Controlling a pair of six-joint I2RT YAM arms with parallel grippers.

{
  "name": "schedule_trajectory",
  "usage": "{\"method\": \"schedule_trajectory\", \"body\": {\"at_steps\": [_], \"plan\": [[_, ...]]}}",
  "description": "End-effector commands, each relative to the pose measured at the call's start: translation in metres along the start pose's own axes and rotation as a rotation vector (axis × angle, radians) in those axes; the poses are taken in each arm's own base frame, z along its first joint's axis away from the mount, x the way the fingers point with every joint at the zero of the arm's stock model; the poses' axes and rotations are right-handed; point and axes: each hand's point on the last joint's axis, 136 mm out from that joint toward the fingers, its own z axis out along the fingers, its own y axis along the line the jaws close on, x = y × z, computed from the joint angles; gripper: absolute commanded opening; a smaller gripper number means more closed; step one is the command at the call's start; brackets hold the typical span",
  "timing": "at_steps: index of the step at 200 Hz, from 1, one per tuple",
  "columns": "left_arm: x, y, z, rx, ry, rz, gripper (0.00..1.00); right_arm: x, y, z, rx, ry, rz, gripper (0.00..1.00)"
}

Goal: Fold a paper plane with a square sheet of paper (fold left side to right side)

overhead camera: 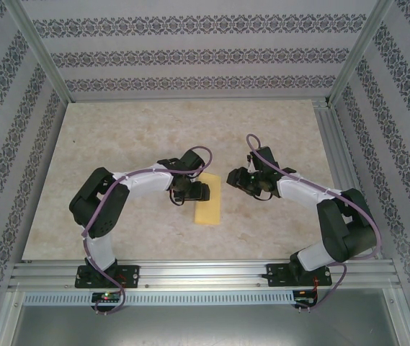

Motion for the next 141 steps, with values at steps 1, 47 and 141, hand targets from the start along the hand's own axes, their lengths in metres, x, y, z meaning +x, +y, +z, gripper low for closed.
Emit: {"method": "schedule_trajectory", "body": {"at_steps": [1, 47, 141], "plan": [[0.004, -0.011, 0.009, 0.009, 0.016, 0.028, 0.69, 0.001, 0.000, 0.000, -0.007, -0.006, -0.011, 0.49], [0.003, -0.018, 0.000, 0.030, 0.014, 0.043, 0.63, 0.001, 0.000, 0.001, -0.008, -0.005, -0.010, 0.49], [-0.003, -0.015, -0.008, -0.011, -0.011, 0.037, 0.63, 0.004, 0.002, 0.005, -0.021, 0.009, -0.010, 0.49]]}}
